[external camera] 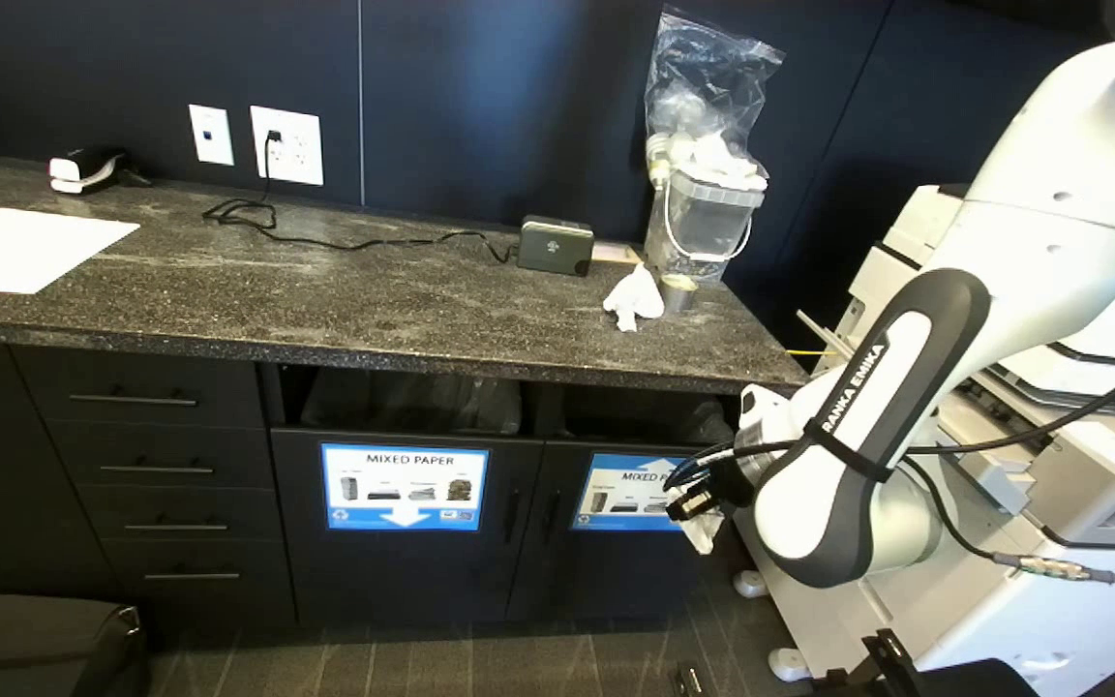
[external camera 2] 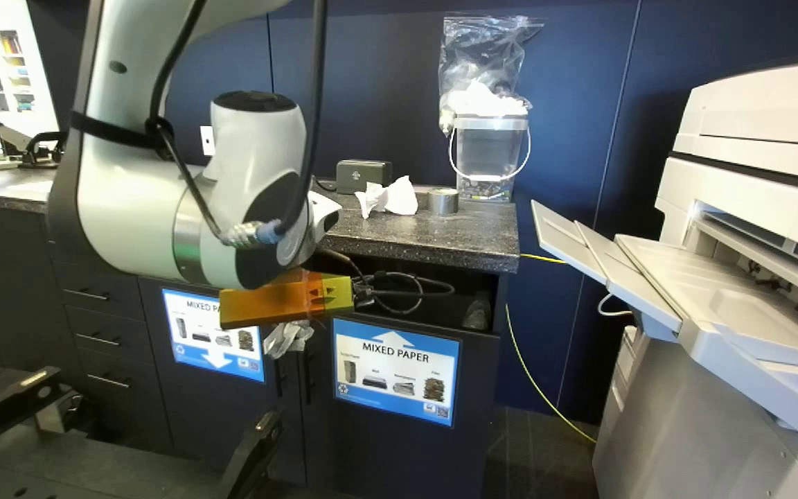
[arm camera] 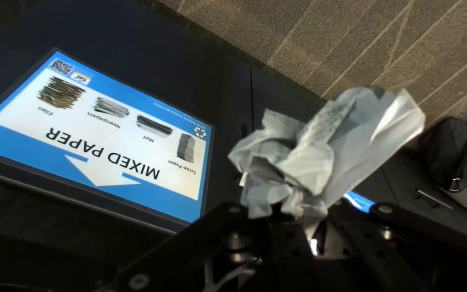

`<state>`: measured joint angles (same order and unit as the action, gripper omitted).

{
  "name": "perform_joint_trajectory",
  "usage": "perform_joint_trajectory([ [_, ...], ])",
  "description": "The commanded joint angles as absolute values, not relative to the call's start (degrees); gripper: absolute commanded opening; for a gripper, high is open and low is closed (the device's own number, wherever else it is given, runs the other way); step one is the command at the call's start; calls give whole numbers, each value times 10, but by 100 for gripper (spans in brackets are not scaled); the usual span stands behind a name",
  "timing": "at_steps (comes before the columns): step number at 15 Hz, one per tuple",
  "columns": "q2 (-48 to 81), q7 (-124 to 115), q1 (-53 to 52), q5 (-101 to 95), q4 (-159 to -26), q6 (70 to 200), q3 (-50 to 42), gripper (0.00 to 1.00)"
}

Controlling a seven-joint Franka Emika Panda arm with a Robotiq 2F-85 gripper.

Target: Put the tissues into the rubbish bin.

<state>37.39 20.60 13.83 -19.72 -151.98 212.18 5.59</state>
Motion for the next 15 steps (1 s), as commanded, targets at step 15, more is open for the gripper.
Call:
perform_joint_trajectory([
  [15,704,185,51,-214,-1205,2439,-18,14],
])
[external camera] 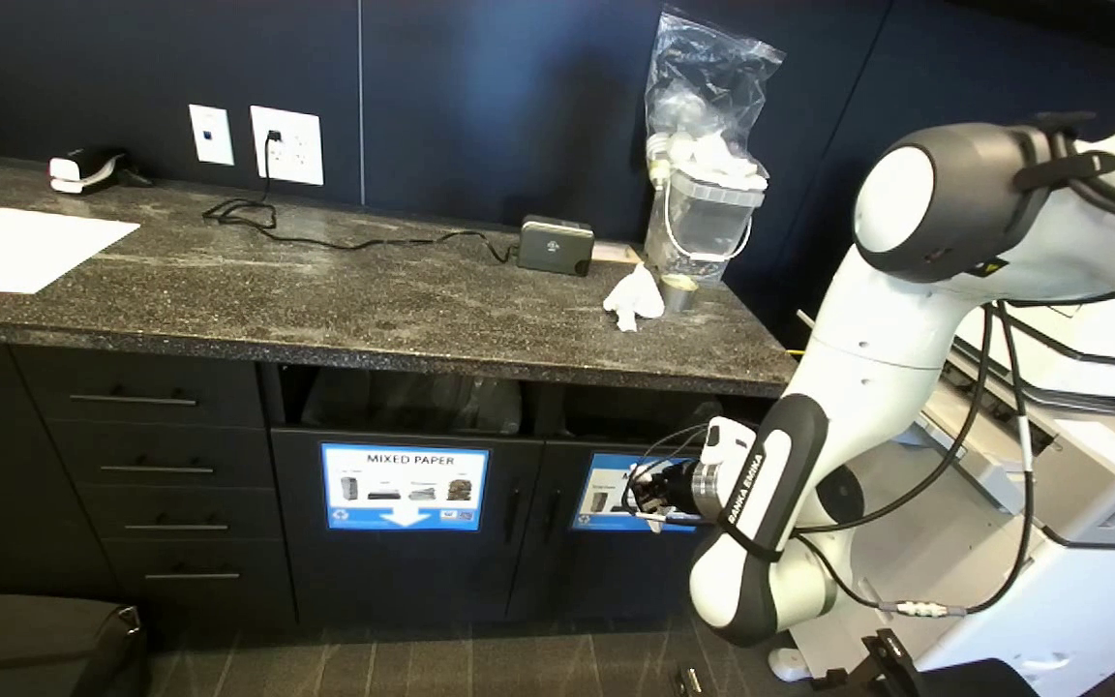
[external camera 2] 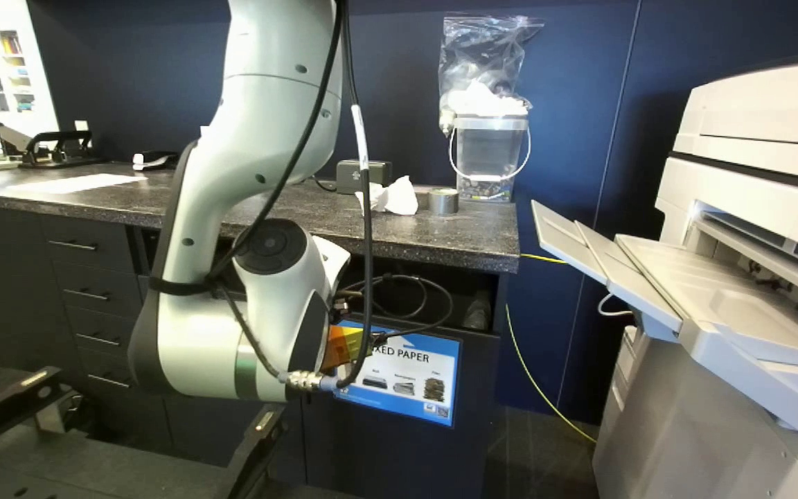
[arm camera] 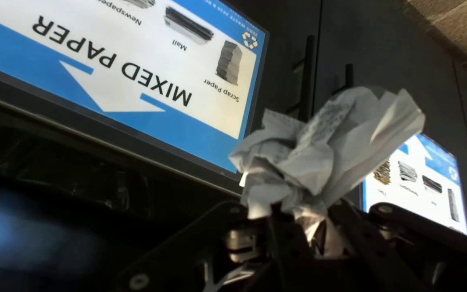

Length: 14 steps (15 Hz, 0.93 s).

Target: Put the tissues into the rubbish bin.

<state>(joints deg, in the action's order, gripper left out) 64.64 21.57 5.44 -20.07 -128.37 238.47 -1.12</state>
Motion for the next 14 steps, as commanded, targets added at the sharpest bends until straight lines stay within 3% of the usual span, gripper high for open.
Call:
perform_joint_trajectory([
  [1,717,175,53,-213,-1184,2449,-16,14],
  [3,741,194,115,-203,-1121,2422,46,14],
  [5,773,124,70,-190,-1081,2456,11,14],
  [14,893,134,168,-140,-888,2440,132,14],
])
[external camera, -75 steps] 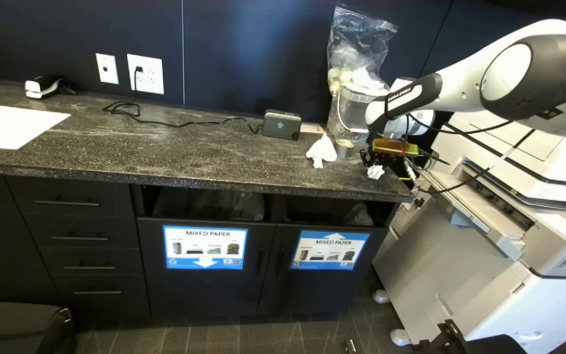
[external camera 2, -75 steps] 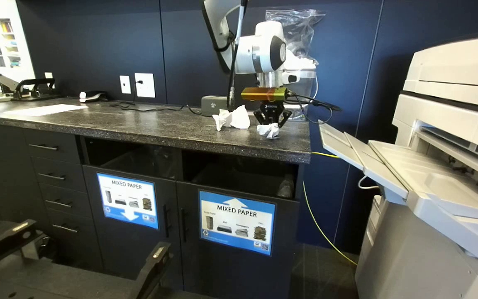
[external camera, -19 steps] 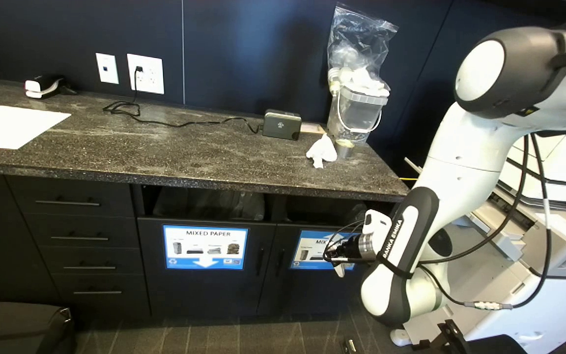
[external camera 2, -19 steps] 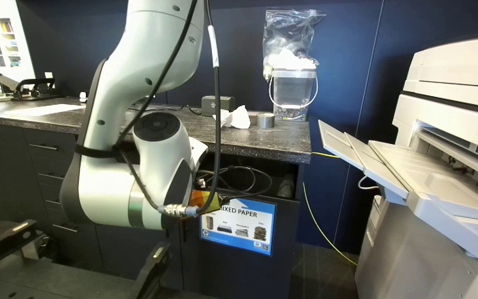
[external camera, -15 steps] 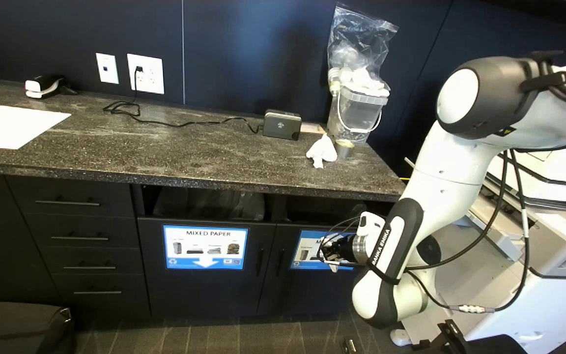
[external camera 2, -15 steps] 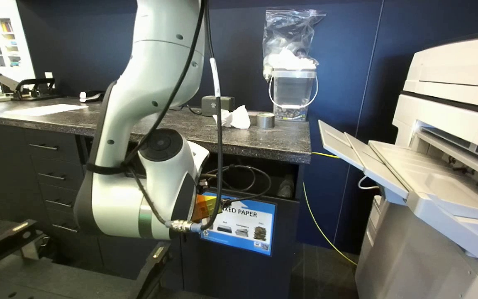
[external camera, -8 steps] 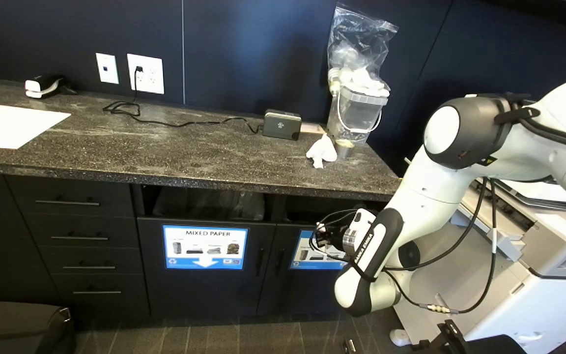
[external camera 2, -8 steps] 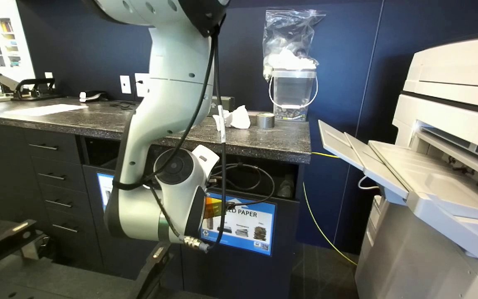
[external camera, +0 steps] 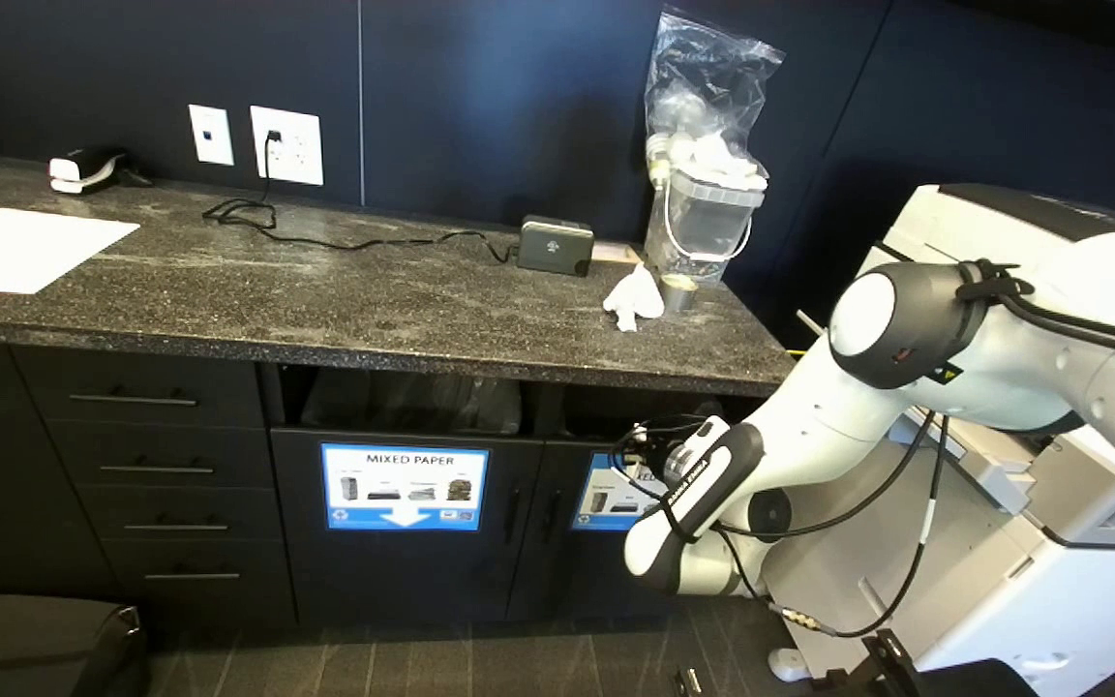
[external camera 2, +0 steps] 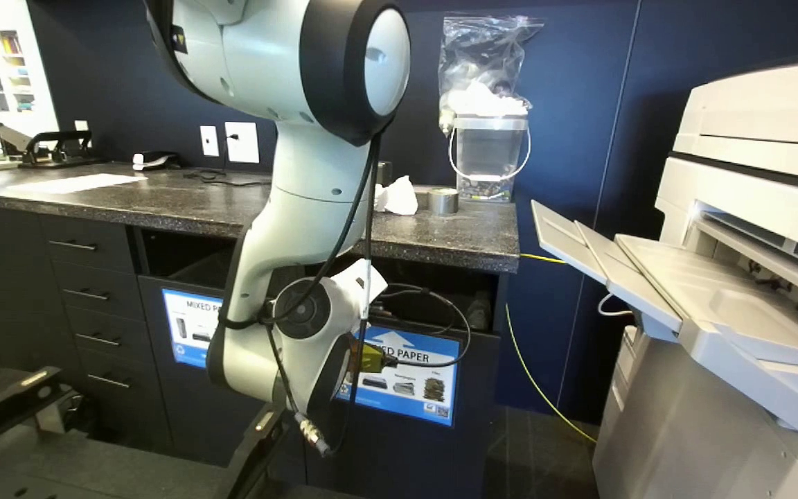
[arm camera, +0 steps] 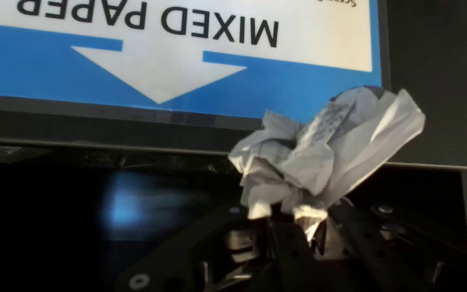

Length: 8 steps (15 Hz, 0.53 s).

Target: Put the tissues into the rubbish bin.

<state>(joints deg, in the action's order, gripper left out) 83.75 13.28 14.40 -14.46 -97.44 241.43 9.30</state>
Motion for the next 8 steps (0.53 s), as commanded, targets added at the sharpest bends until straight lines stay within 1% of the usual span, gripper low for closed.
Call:
perform_joint_trajectory([
  [1,862,120,165,-133,-907,2440,131,14],
  [5,850,99,174,-133,-858,2439,153,14],
  [6,889,107,181,-142,-811,2435,170,14],
  [8,853,63,149,-116,-856,2461,125,14],
])
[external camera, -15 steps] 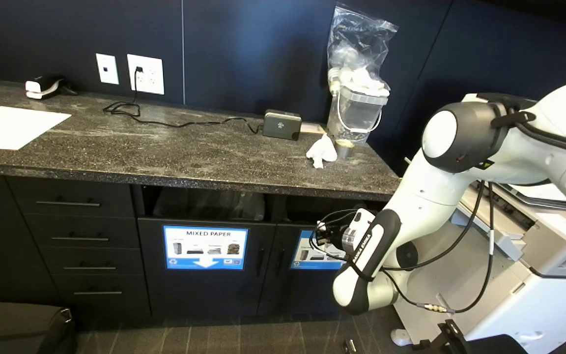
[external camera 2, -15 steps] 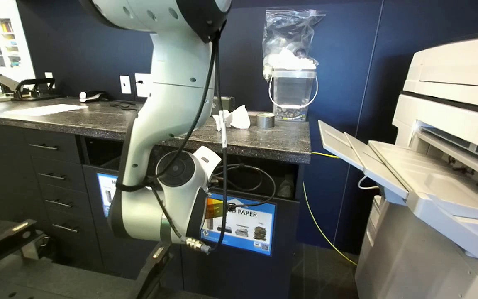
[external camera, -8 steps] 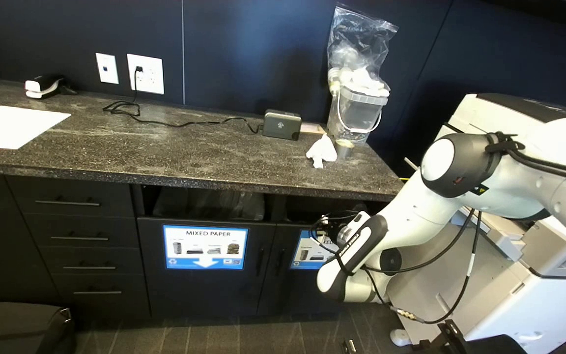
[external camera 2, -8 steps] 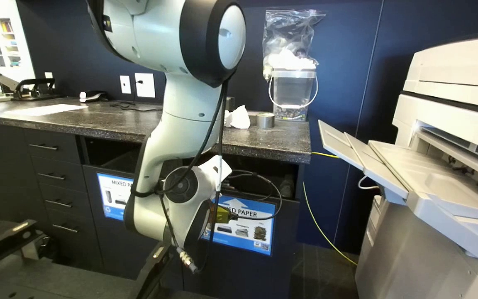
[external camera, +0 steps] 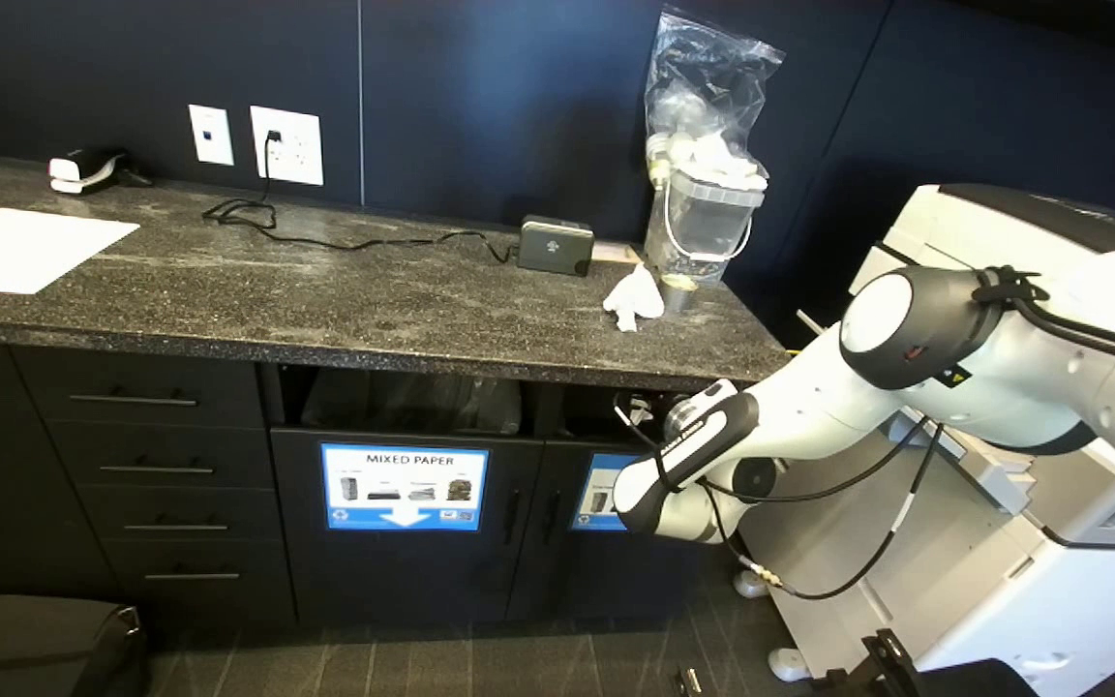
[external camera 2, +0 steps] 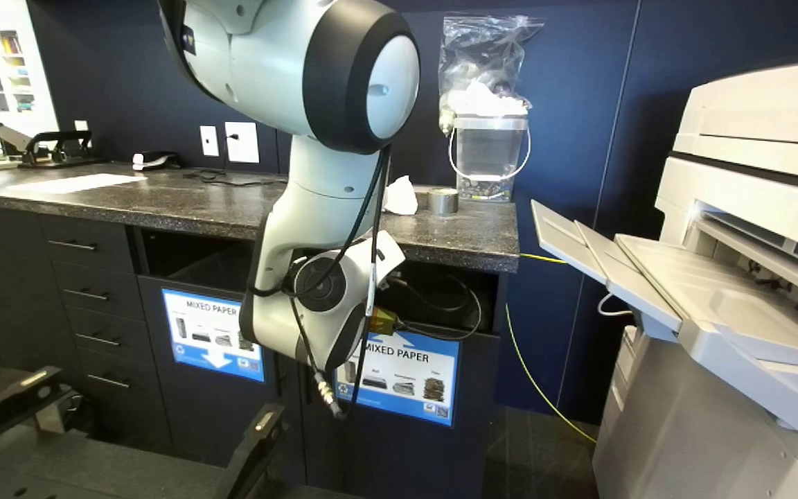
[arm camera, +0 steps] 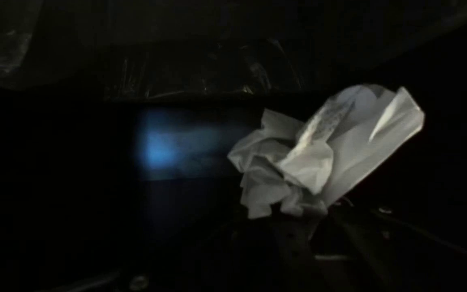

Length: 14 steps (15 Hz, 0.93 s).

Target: Put the tissues into the rubbish bin.

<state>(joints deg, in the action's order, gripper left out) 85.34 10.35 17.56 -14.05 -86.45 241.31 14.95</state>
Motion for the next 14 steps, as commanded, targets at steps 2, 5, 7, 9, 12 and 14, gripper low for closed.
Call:
perform_joint_trajectory([
  [2,855,53,154,-114,-822,2418,133,14],
  [5,854,20,135,-91,-817,2418,109,14],
  [7,853,-16,108,-67,-828,2435,75,14],
  [9,853,-27,93,-54,-844,2444,59,14],
  [12,853,-43,80,-49,-860,2438,45,14],
  [14,854,-51,74,-51,-868,2435,41,14],
])
